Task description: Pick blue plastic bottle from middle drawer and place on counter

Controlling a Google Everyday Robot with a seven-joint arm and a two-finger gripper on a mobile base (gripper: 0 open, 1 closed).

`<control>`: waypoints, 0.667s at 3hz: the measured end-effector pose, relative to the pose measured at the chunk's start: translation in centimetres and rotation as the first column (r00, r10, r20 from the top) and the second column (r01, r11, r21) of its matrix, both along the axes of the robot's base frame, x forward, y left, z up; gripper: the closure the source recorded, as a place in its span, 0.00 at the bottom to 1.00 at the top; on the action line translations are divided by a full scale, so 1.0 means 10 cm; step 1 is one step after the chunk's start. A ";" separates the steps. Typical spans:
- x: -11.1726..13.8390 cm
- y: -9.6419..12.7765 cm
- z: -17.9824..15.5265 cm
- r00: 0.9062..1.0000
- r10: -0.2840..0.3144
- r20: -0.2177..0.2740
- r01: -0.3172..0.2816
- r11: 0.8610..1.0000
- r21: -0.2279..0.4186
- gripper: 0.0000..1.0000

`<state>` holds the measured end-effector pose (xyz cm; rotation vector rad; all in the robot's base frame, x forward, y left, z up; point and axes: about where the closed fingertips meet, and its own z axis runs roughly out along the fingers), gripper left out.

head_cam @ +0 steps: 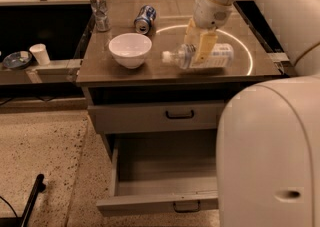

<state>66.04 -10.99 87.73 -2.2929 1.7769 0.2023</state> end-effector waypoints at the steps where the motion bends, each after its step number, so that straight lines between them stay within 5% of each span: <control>1: 0.25 0.22 0.58 0.991 -0.068 0.115 0.048 0.985 0.168 0.27; 2: 0.42 0.33 0.71 0.980 -0.082 0.180 0.044 0.977 0.207 0.00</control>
Offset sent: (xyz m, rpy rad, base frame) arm 0.0212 0.0188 0.0467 0.1405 -0.0979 -0.0503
